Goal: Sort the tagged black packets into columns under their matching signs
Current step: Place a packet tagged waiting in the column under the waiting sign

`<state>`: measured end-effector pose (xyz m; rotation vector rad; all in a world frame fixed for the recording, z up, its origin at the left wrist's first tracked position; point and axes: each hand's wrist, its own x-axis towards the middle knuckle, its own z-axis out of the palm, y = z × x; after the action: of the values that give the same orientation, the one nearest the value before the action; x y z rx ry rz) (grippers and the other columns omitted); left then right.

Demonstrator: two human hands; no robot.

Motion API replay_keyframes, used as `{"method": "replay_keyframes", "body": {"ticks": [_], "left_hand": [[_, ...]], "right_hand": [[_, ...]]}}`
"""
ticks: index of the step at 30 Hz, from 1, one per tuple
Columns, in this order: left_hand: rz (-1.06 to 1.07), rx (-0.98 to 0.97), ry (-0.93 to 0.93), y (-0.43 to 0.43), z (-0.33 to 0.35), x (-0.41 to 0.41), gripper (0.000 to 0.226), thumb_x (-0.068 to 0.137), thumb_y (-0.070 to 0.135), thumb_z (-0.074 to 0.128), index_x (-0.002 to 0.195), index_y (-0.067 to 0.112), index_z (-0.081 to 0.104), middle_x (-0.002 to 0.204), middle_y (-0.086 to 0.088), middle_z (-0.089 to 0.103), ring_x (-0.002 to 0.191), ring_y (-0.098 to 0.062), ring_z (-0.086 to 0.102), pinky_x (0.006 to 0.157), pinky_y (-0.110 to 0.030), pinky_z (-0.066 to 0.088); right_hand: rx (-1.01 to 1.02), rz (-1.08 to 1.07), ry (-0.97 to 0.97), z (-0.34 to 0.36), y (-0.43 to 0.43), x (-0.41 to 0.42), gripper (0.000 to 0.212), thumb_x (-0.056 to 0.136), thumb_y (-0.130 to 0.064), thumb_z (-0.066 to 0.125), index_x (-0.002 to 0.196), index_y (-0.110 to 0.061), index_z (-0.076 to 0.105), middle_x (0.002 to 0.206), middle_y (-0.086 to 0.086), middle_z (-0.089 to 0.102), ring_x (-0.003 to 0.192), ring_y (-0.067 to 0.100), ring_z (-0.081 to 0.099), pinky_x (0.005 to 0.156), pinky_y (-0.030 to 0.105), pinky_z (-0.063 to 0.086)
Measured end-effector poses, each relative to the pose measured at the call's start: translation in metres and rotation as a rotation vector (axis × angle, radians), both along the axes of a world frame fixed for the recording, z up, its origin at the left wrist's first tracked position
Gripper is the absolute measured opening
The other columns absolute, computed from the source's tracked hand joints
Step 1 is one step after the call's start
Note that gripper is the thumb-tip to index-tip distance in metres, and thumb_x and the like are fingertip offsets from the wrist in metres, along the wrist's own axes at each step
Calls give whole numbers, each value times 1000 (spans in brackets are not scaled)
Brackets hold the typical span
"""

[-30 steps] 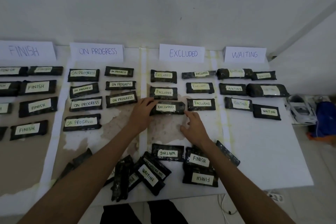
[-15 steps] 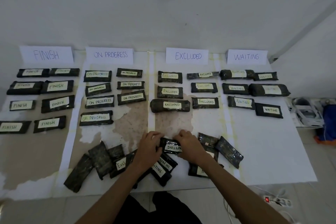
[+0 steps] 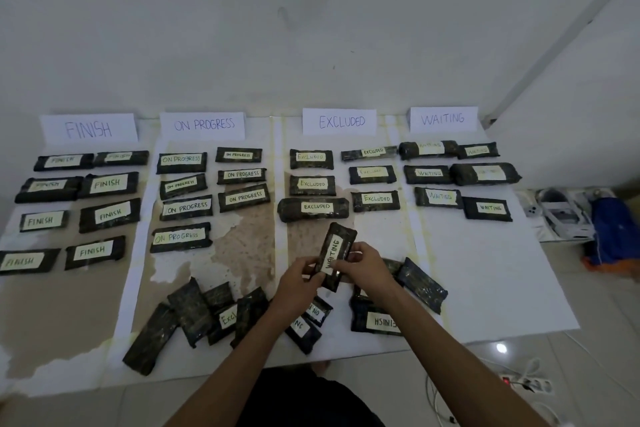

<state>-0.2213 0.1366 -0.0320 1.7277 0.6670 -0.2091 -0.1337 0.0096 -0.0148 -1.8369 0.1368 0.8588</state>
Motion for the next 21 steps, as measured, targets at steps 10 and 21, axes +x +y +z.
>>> {"method": "replay_keyframes", "body": {"ticks": [10, 21], "left_hand": [[-230, 161, -52, 20, 19, 6, 35, 92, 8, 47, 126, 16, 55, 121, -6, 61, 101, -18, 57, 87, -31, 49], [-401, 250, -121, -21, 28, 75, 36, 92, 16, 51, 128, 15, 53, 123, -5, 59, 99, -12, 54, 85, -20, 41]], "right_hand": [[-453, 783, -976, 24, -29, -2, 79, 63, -23, 79, 134, -21, 44, 138, 6, 42, 124, 27, 38, 99, 43, 40], [-593, 904, -1111, 32, -80, 51, 55, 61, -20, 76, 113, -14, 59, 105, 6, 61, 88, 26, 57, 69, 37, 48]]}}
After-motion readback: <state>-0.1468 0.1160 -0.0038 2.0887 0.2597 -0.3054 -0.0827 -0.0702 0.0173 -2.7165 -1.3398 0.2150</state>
